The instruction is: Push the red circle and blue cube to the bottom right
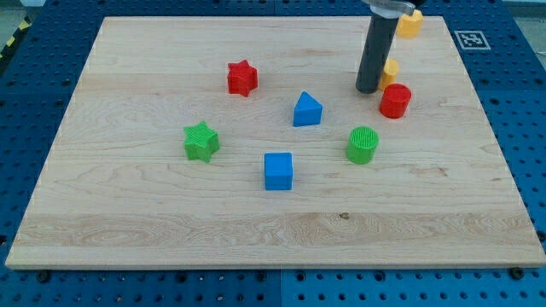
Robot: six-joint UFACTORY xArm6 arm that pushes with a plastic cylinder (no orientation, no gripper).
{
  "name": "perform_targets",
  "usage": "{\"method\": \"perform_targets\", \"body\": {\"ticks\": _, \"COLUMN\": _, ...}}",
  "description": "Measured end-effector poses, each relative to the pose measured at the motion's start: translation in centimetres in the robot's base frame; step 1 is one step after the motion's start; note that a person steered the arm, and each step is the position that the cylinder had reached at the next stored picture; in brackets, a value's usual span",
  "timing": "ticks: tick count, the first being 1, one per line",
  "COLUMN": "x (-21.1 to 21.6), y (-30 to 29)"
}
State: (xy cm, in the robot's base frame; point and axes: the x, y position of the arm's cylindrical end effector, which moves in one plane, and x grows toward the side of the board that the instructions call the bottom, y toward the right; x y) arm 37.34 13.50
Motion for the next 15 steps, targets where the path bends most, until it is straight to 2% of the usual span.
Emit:
{"method": "perform_targets", "body": {"ticks": 5, "x": 3.5, "y": 11.1}}
{"method": "perform_targets", "body": {"ticks": 10, "x": 15.8, "y": 11.2}}
{"method": "perform_targets", "body": {"ticks": 11, "x": 16.7, "y": 11.2}}
{"method": "perform_targets", "body": {"ticks": 13, "x": 16.9, "y": 5.1}}
{"method": "perform_targets", "body": {"ticks": 15, "x": 19.5, "y": 7.3}}
